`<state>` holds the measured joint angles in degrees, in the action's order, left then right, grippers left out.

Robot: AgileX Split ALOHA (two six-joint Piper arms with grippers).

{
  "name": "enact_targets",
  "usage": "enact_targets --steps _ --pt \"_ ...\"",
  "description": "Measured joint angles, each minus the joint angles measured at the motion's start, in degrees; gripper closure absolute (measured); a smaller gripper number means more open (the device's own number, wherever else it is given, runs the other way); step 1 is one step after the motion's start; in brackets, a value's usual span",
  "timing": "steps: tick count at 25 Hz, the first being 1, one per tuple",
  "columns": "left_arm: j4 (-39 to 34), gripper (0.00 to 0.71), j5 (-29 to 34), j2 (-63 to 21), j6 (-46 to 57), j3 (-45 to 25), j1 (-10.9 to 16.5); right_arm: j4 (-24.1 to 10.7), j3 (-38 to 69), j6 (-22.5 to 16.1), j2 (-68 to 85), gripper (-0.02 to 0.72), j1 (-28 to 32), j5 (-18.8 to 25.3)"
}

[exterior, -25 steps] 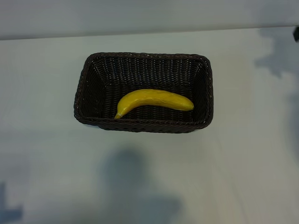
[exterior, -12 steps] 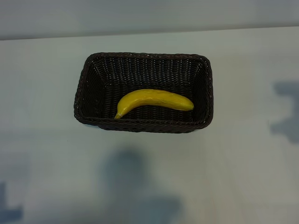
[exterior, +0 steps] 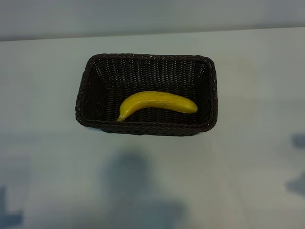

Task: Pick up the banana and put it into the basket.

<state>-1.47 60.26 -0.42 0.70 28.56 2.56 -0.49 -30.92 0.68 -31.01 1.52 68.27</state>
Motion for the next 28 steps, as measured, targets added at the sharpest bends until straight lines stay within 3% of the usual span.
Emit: enact_targets --steps 8,20,28 --pt "0.0 0.139 0.0 0.0 0.0 0.0 0.0 -0.15 2.99 -0.68 10.31 0.158 0.0 -5.81" --pt "0.0 0.139 0.0 0.0 0.0 0.0 0.0 -0.2 3.12 -0.68 11.54 0.158 0.44 -6.68" --pt "0.0 0.139 0.0 0.0 0.0 0.0 0.0 -0.2 3.12 -0.68 27.2 0.158 2.75 -6.68"
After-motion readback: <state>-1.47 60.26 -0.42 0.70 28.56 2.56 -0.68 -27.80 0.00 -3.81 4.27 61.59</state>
